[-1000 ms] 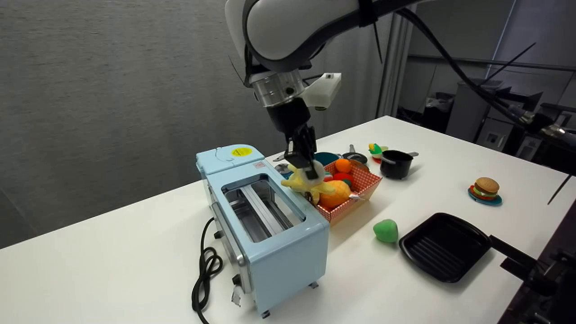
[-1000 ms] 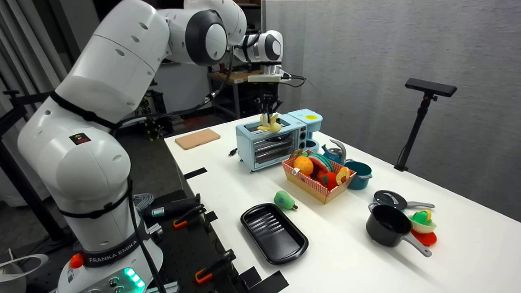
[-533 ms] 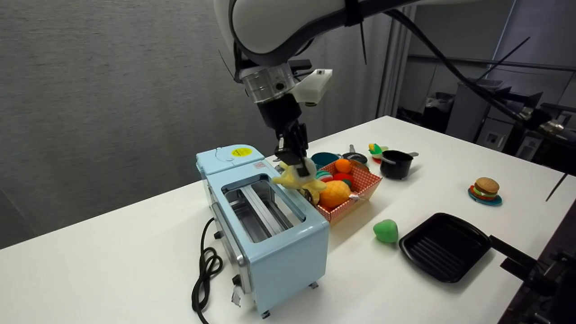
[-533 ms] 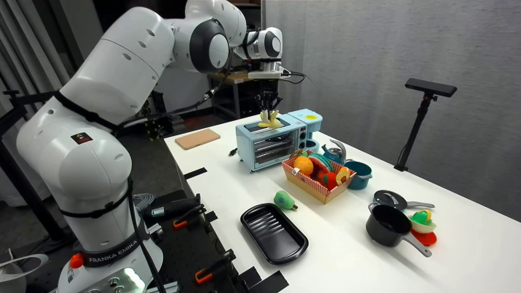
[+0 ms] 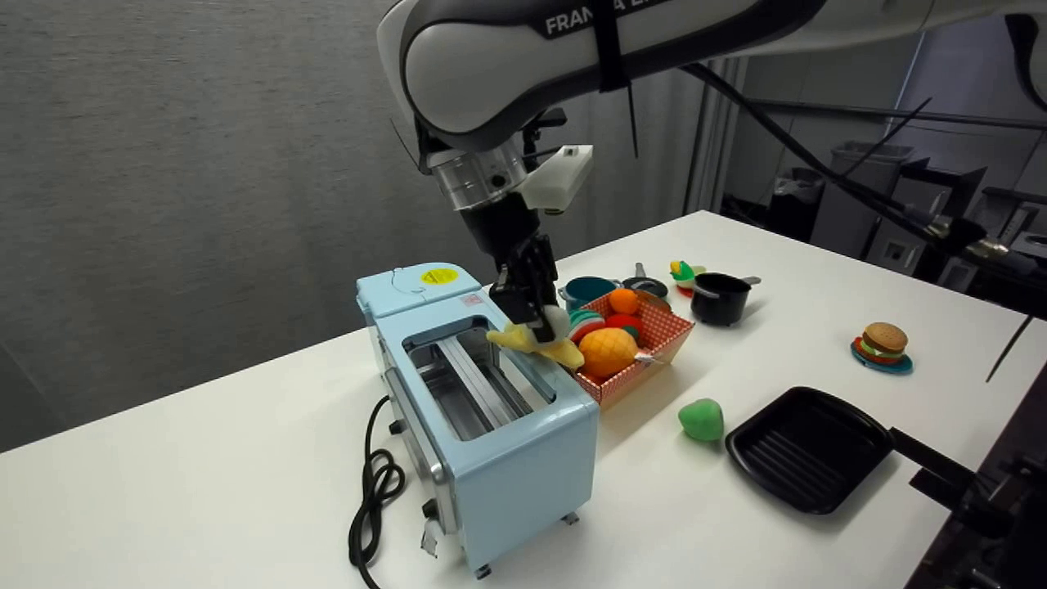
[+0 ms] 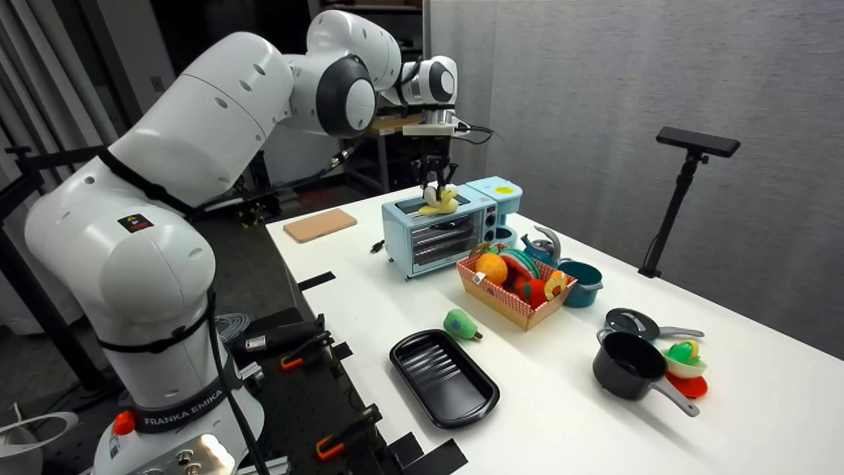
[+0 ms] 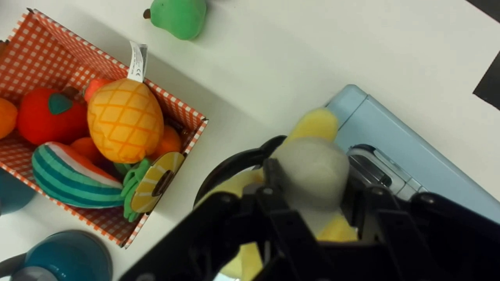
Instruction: Pick up the banana plush toy and put it on top of the toaster
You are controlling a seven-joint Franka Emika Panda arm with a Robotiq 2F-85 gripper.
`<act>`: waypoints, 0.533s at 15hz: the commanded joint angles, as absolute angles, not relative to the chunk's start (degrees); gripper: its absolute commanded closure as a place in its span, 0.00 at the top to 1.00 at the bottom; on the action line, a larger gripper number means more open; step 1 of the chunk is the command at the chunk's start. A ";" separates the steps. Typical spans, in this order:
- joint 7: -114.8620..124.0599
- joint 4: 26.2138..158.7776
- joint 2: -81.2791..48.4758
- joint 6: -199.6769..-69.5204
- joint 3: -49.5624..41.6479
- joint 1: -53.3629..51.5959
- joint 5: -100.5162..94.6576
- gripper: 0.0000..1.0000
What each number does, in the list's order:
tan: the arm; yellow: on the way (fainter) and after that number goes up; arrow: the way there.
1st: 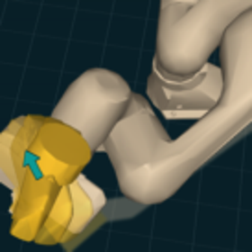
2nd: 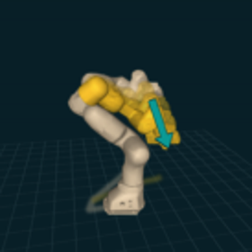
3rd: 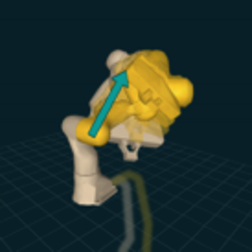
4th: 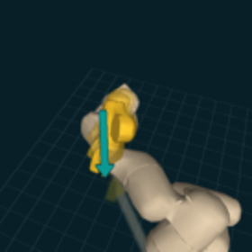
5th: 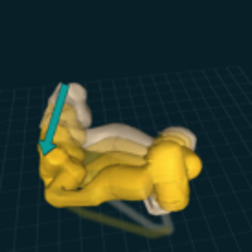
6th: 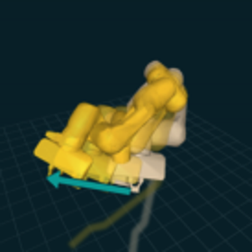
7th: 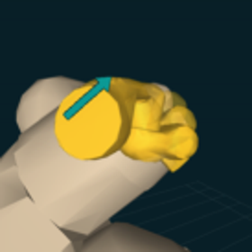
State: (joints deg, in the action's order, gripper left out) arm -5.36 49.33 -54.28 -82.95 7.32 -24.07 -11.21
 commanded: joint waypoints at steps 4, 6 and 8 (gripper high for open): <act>-7.26 40.55 -58.13 -75.61 5.75 -25.53 -12.39 0.95; -7.53 39.44 -58.41 -74.46 5.58 -25.53 -12.34 1.00; -7.78 39.59 -58.12 -74.25 5.57 -25.37 -12.46 1.00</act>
State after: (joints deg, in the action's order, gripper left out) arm -6.33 43.94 -56.30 -77.39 6.25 -24.69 -11.21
